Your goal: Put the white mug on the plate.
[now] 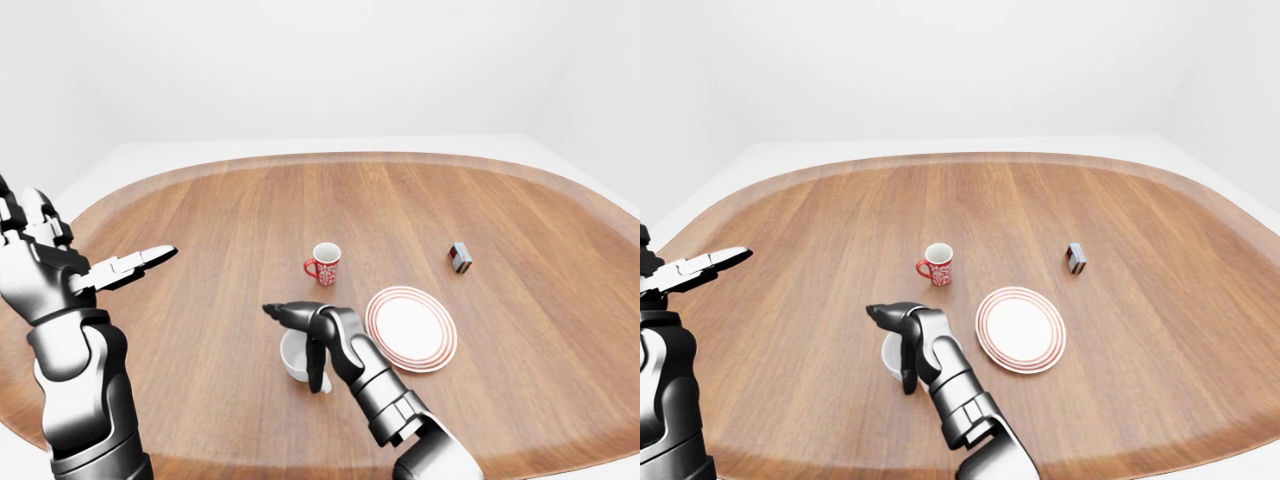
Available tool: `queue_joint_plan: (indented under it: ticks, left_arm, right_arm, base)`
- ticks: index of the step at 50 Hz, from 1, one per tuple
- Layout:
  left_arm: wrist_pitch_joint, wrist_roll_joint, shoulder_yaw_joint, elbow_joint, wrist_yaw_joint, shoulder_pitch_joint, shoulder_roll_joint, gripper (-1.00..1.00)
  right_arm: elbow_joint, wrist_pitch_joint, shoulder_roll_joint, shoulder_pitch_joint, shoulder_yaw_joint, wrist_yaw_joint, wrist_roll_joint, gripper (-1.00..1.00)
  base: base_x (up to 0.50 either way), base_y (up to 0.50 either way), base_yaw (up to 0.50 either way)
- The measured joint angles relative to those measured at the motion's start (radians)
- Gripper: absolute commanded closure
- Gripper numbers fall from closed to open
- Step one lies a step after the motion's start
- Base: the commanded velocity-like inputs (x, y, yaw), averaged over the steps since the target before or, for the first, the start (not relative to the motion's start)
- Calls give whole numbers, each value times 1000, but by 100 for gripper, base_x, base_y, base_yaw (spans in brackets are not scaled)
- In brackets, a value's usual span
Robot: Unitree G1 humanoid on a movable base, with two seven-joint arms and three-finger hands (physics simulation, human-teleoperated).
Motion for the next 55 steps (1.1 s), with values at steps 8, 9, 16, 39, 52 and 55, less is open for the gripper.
queue_joint_plan:
  ticks: [8, 9, 16, 39, 52, 55]
  left_arm:
    - [0, -1, 0, -2, 0, 0, 0, -100]
    - [0, -1, 0, -2, 0, -1, 0, -100]
    - [0, -2, 1, -4, 1, -2, 1, -100]
    - [0, -5, 0, 1, 1, 0, -1, -100]
    - [0, -7, 1, -1, 1, 2, -1, -100]
    - [0, -8, 2, -2, 1, 2, -1, -100]
  right_arm:
    - [76, 0, -3, -45, -3, -3, 20, -100]
    - [86, 0, -4, -52, -2, -7, 15, -100]
    - [152, 0, -1, -93, -3, -43, -23, -100]
    - [278, 0, 23, -134, -10, -143, -75, -100]
    - [370, 0, 28, -157, -17, -215, -89, -100]
    - [390, 0, 29, -162, -18, -230, -90, -100]
  base:
    - [0, 0, 0]
    - [0, 0, 0]
    - [0, 0, 0]
    - [0, 0, 0]
    - [0, 0, 0]
    - [0, 0, 0]
